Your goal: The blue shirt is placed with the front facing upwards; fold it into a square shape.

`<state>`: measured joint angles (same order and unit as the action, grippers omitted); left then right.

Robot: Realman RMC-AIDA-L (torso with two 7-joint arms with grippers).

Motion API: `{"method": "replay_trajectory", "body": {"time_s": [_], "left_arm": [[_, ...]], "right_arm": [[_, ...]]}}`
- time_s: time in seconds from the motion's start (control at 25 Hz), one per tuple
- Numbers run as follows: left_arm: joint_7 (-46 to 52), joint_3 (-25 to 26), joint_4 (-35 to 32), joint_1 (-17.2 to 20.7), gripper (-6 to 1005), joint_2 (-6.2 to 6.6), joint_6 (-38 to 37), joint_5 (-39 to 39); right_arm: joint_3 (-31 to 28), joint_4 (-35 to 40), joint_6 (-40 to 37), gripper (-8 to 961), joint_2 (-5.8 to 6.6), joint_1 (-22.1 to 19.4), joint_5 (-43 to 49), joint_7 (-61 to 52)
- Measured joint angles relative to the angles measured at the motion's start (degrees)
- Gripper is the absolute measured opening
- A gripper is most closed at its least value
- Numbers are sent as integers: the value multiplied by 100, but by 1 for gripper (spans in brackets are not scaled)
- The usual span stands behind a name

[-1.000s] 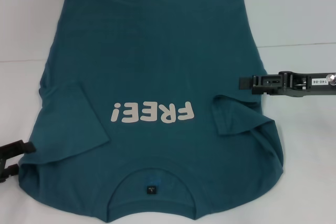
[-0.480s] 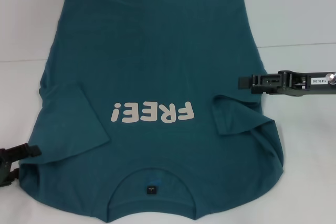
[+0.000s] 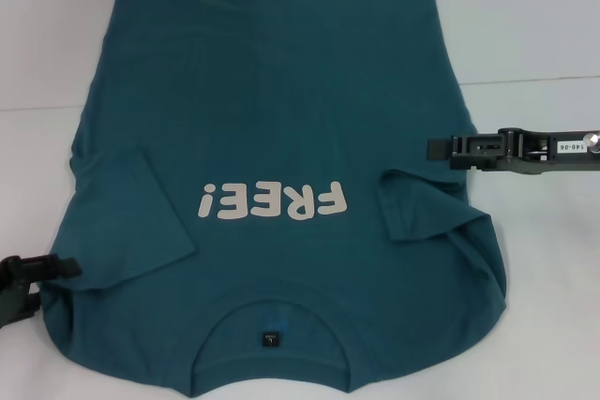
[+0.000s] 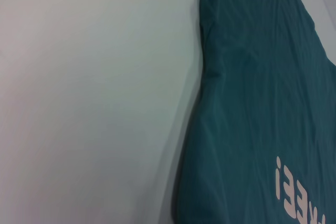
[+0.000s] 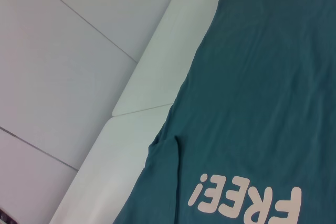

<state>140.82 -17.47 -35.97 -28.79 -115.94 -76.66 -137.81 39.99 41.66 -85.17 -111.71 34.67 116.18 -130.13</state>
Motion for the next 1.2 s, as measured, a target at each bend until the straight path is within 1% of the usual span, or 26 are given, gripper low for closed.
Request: {"method": "replay_trajectory", "body": {"time_s": [0.04, 0.24, 0.44, 0.56, 0.72, 0.84, 1.04, 1.2], "left_arm": [[0, 0, 1, 0, 753, 1, 13, -3], [-14, -3, 3, 17, 547, 5, 21, -13], [-46, 14, 5, 30, 309, 9, 27, -17], [-61, 28, 25, 49, 82, 10, 51, -16], [-206, 41, 90, 53, 70, 14, 3, 15], [-388, 65, 199, 22, 61, 60, -129, 59], [-647, 252, 295, -8, 49, 137, -568, 238], [-678, 375, 248, 52, 48, 157, -723, 238]], "right_arm": [[0, 0, 0, 748, 0, -2, 0, 0], [-1, 0, 0, 748, 0, -4, 0, 3], [0, 0, 0, 748, 0, -4, 0, 5], [0, -1, 0, 747, 1, -7, 0, 5], [0, -3, 0, 747, 7, -11, 0, 6], [0, -5, 1, 747, 9, -13, 1, 6], [-1, -9, 1, 746, 9, -13, 1, 3], [0, -9, 1, 746, 9, -13, 1, 1]]}}
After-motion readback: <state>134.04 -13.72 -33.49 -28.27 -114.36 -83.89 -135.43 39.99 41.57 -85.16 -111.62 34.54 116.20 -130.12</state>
